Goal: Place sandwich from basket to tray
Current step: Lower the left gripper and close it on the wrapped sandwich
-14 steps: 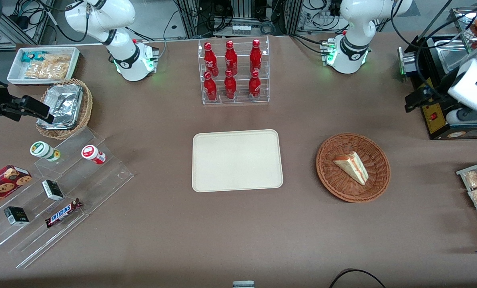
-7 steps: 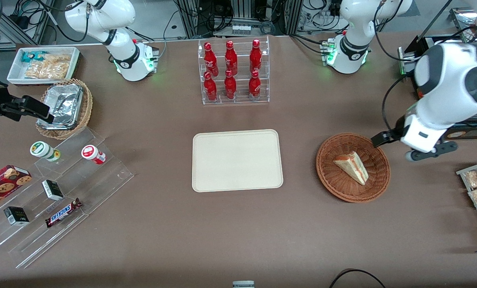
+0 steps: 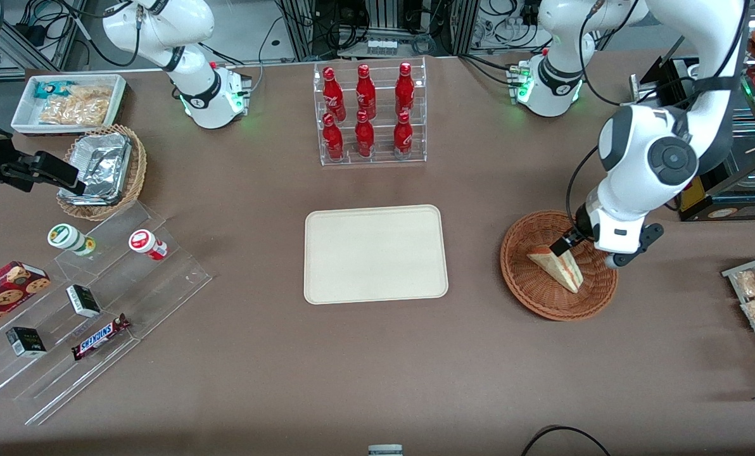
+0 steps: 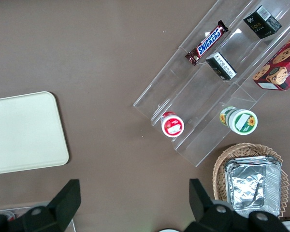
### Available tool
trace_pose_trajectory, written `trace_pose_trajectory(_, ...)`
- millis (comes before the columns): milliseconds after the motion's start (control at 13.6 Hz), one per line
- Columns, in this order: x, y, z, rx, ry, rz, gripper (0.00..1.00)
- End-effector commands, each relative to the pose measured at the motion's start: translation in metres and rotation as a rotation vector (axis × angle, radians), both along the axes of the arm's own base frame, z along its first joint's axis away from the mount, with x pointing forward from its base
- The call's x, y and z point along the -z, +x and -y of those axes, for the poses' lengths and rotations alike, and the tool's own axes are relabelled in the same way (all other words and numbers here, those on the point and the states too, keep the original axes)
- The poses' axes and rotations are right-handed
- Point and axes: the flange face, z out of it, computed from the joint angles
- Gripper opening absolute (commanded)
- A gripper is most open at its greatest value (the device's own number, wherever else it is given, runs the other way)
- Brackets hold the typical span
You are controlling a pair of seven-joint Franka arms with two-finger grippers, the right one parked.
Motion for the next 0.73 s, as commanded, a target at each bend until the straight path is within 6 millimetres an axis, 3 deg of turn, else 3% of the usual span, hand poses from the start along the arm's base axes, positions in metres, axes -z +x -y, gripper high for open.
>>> trace_pose_trajectory(0, 0.030, 0.001, 0.001, -0.057, -0.015, -0.009, 1.00)
trace_pose_trajectory(294, 0.060, 0.009, -0.003, -0.098, -0.032, -0.013, 1.00)
trace_pose_trajectory(661, 0.078, 0.019, -0.008, -0.114, -0.046, -0.014, 0.96)
